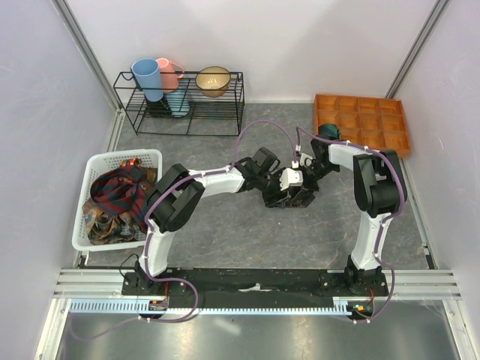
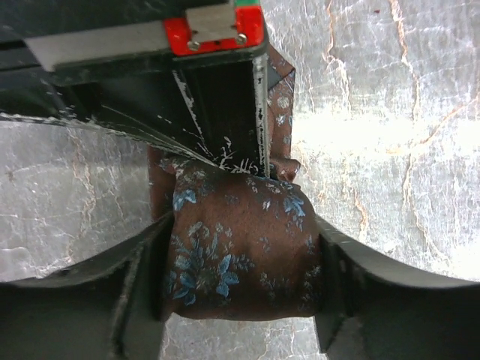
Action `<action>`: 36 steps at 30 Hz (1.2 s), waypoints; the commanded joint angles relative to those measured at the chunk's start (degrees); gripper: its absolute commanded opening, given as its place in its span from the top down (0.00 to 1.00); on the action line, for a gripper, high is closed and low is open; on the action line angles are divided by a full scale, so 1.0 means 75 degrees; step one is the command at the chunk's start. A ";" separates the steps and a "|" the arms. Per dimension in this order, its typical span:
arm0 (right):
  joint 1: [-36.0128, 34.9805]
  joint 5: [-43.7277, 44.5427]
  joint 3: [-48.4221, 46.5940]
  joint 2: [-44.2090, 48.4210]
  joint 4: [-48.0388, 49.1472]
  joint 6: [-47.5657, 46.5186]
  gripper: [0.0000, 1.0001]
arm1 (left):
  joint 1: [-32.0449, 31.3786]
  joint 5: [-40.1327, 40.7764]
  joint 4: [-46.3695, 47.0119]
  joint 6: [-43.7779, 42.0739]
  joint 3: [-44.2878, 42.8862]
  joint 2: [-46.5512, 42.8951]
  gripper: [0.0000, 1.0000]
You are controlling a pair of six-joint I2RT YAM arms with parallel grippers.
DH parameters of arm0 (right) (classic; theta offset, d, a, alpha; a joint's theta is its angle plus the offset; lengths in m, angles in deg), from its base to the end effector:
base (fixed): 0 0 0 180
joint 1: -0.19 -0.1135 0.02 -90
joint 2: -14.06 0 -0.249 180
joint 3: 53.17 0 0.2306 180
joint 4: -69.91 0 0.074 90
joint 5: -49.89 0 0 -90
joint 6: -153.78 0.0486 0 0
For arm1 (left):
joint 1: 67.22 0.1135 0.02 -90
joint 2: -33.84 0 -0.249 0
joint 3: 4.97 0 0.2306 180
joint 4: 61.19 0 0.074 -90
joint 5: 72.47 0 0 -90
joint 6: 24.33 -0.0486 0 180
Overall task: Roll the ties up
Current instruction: Roll the tie at the center of the board.
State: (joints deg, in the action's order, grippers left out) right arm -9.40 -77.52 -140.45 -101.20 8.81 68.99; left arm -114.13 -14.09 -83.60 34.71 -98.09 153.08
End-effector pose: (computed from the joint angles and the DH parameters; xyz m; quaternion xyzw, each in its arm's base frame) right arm 0.3222 0.0844 0.1179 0.0388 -0.9464 -0.3190 0.0338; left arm 0.2718 -0.3278 0.1428 0.6405 0.6393 -0.2996 0.3020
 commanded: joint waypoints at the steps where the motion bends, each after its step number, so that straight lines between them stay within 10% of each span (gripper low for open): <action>1: 0.0047 0.1850 0.0100 -0.0393 0.0417 -0.0601 1.00 | 0.0045 -0.0507 0.0228 -0.0044 -0.0117 -0.0254 0.40; 5: 0.0071 0.1145 0.0065 -0.0253 0.0359 -0.0636 0.98 | 0.0045 -0.0308 -0.0215 -0.0020 -0.0282 -0.0125 0.65; 11: 0.0444 -0.0282 0.0205 0.0637 0.0148 -0.0636 0.65 | 0.0068 -0.0121 -0.1014 -0.0149 -0.0002 -0.0324 0.89; 22: 0.0528 -0.1996 0.0522 0.1001 0.0979 0.0183 0.44 | 0.0091 0.0020 -0.1518 0.0050 0.0011 -0.0161 0.94; 36: -0.0034 -0.1833 0.0650 0.0626 0.0769 -0.0425 0.52 | 0.0091 0.0137 -0.1729 0.0354 -0.0505 0.0109 0.91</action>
State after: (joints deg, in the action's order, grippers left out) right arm -8.94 -90.48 -136.50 -95.74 15.43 68.69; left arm -113.52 -14.33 -94.22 35.46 -100.27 152.01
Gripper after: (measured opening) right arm 0.509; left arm 0.402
